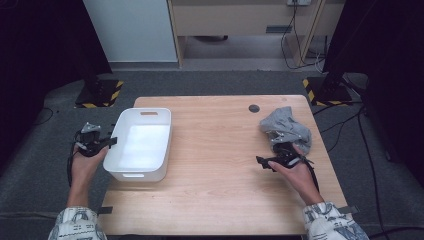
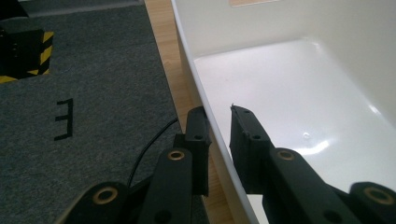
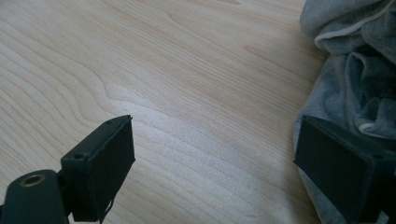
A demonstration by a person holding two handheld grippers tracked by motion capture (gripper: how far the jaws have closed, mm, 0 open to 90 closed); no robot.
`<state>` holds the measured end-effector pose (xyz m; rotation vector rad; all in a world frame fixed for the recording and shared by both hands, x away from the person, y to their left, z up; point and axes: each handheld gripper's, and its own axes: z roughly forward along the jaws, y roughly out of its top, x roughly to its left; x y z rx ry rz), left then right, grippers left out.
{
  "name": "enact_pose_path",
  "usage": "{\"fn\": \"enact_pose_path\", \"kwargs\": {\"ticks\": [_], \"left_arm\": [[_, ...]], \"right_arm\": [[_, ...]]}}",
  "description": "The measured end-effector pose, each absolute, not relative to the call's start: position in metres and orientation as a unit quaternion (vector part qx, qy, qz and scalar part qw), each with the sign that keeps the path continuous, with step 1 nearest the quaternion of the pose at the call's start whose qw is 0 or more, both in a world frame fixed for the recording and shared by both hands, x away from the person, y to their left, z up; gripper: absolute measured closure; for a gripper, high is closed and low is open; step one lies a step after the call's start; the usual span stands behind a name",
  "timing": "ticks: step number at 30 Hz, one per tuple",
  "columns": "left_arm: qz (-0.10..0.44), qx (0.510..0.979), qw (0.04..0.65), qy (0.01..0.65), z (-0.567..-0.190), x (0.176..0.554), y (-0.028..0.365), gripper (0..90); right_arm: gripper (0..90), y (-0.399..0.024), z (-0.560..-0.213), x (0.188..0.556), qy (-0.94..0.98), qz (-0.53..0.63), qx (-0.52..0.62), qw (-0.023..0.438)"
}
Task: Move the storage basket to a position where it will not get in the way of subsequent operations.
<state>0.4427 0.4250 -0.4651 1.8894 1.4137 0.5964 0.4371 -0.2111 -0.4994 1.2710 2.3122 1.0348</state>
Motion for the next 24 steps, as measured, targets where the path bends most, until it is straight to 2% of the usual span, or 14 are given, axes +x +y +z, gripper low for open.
{"fn": "enact_pose_path", "kwargs": {"ticks": [12, 13, 15, 16, 17, 22, 24], "left_arm": [[0.227, 0.725, 0.35, 0.548, -0.465, 0.442, 0.427, 75.9], [0.232, 0.721, 0.35, 0.55, -0.464, 0.441, 0.428, 71.5], [0.23, 0.709, 0.374, 0.552, -0.461, 0.44, 0.43, 55.5], [0.228, 0.705, 0.382, 0.552, -0.458, 0.439, 0.431, 44.7], [0.232, 0.706, 0.382, 0.549, -0.456, 0.438, 0.429, 38.8], [0.249, 0.713, 0.373, 0.539, -0.444, 0.439, 0.416, 19.4], [0.249, 0.715, 0.376, 0.534, -0.44, 0.44, 0.411, 15.9]], "right_arm": [[11.0, -0.211, -0.5, 0.437, 0.807, 0.361, 0.442, 0.152], [10.8, -0.21, -0.499, 0.437, 0.806, 0.362, 0.442, 0.151], [10.4, -0.21, -0.498, 0.436, 0.805, 0.365, 0.443, 0.153], [10.3, -0.21, -0.498, 0.436, 0.805, 0.365, 0.442, 0.154], [10.1, -0.21, -0.498, 0.437, 0.805, 0.365, 0.442, 0.154], [8.6, -0.209, -0.498, 0.436, 0.806, 0.365, 0.44, 0.155], [8.1, -0.209, -0.497, 0.436, 0.805, 0.367, 0.439, 0.155]]}}
